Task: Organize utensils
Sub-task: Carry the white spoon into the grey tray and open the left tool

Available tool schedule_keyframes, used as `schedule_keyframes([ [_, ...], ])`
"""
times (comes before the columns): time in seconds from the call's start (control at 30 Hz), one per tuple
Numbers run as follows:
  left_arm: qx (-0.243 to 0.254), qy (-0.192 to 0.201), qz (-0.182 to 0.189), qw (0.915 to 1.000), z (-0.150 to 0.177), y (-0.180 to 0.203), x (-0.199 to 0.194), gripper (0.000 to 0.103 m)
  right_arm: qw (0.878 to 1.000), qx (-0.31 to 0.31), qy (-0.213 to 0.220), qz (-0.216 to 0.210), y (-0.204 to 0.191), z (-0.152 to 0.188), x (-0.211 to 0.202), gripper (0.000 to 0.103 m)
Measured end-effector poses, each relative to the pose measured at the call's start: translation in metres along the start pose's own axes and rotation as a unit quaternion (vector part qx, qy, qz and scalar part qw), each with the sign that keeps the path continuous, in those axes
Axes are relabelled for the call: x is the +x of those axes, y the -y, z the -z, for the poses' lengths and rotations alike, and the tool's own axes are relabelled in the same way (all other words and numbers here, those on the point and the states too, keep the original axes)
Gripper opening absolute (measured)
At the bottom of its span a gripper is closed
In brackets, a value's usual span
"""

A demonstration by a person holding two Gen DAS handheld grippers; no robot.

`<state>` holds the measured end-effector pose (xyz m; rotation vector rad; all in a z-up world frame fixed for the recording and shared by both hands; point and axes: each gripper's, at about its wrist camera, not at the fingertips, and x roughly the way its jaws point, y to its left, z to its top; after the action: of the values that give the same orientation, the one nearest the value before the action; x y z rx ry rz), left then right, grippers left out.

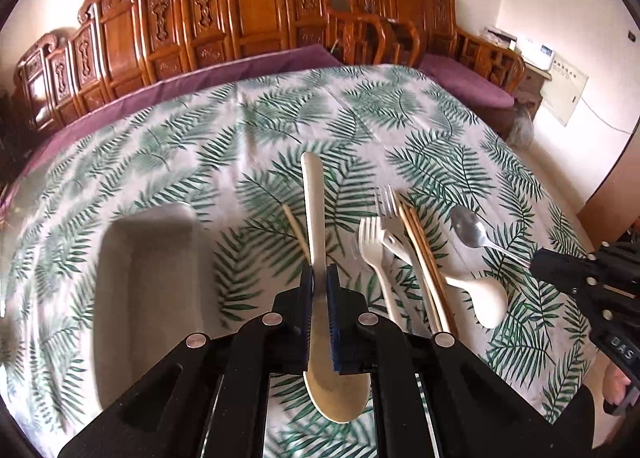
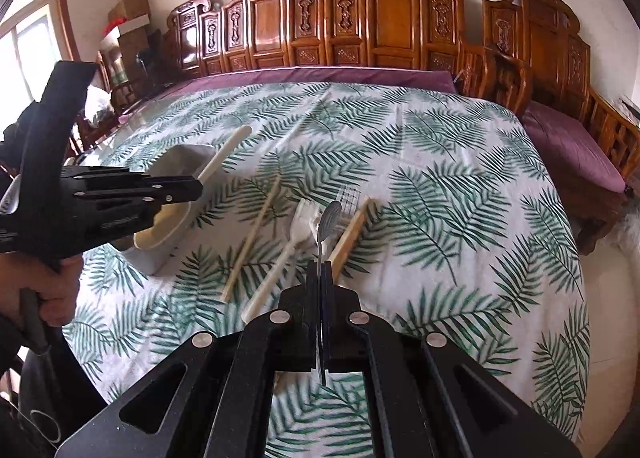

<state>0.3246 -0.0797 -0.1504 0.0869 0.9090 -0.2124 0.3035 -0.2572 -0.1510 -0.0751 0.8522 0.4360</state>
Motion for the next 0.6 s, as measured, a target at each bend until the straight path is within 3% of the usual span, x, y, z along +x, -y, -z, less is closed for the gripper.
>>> schedule_keyframes([
  [0.6,-0.03,-0.017,-0.041,0.9986,0.023,-0.098,-0.022,0.006,0.999,-0.042,0.002,-0.031,-0.084,-0.037,0.014,0.002],
])
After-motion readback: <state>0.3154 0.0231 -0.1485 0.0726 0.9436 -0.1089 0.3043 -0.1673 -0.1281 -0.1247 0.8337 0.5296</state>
